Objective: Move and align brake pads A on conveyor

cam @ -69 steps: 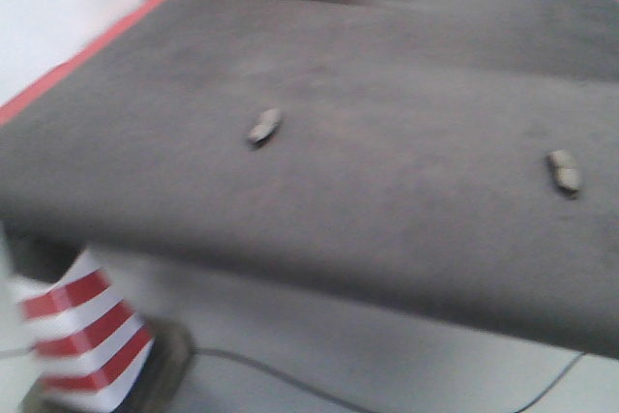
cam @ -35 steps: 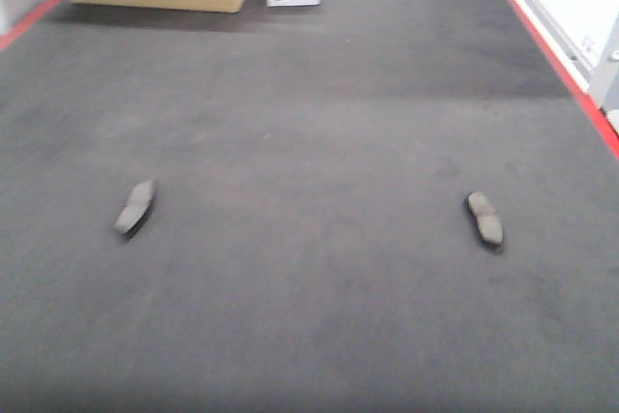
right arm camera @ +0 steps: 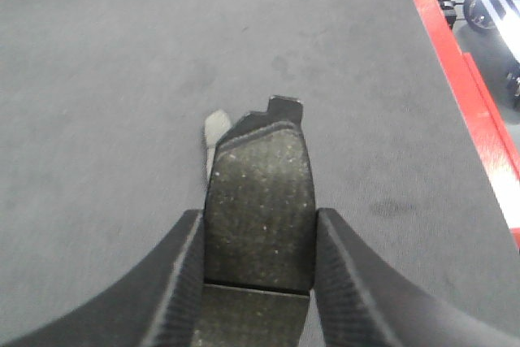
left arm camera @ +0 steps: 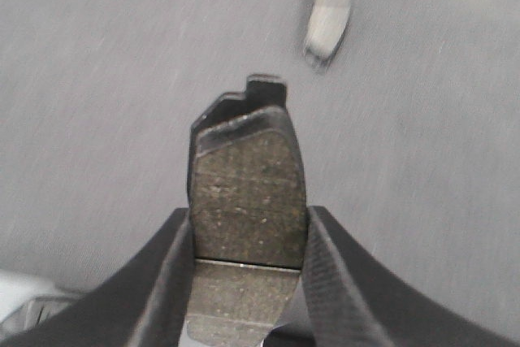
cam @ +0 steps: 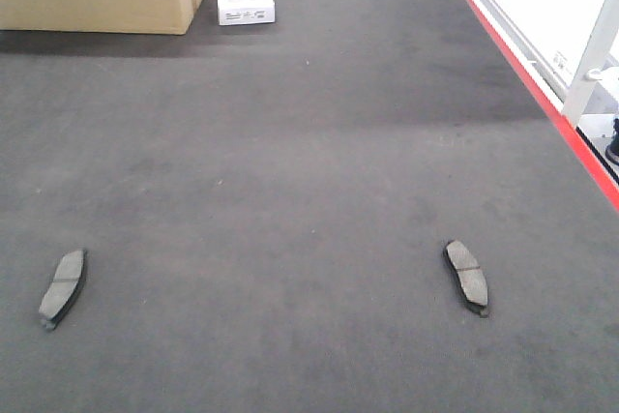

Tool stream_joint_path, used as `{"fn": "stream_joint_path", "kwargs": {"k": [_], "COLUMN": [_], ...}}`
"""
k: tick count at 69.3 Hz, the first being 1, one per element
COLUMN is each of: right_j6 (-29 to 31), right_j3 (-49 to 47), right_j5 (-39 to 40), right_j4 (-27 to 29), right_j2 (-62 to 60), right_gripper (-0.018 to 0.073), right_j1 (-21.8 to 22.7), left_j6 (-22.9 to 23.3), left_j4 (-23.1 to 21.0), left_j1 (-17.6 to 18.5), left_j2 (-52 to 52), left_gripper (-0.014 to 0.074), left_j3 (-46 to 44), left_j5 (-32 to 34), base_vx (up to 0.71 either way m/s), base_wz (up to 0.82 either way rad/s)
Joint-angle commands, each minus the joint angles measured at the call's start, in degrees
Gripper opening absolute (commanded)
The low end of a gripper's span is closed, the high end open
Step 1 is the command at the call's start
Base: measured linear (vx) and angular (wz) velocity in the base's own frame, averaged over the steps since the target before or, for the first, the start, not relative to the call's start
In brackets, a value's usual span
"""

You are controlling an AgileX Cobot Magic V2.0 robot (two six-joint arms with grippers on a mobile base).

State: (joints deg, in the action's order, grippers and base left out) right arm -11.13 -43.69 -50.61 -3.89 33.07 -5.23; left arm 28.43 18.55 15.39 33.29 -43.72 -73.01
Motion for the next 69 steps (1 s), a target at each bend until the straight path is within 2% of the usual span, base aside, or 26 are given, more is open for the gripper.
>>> {"fn": "stream_joint_path", "kwargs": {"k": [1, 69], "right_j6": [0.27, 0.27], "right_j3": [-1.6, -1.6], "right_j5": [4.65, 4.65], "right_j4": [-0.6, -0.6], "right_j2": [0.0, 0.0], "right_gripper": [-0.0003, -0.0003], "right_j1": [0.23, 0.23], "left_j6": [0.15, 0.15], "left_j4": [1.44, 1.44], "left_j1": [0.06, 0.06], "left_j2": [0.37, 0.37], "left_gripper": [-0.0006, -0.0006], "left_j3": [-1.51, -1.51], "left_j5": [1.12, 1.41], "base_vx": [0.12, 0.02], "base_wz": [-0.06, -0.01]}}
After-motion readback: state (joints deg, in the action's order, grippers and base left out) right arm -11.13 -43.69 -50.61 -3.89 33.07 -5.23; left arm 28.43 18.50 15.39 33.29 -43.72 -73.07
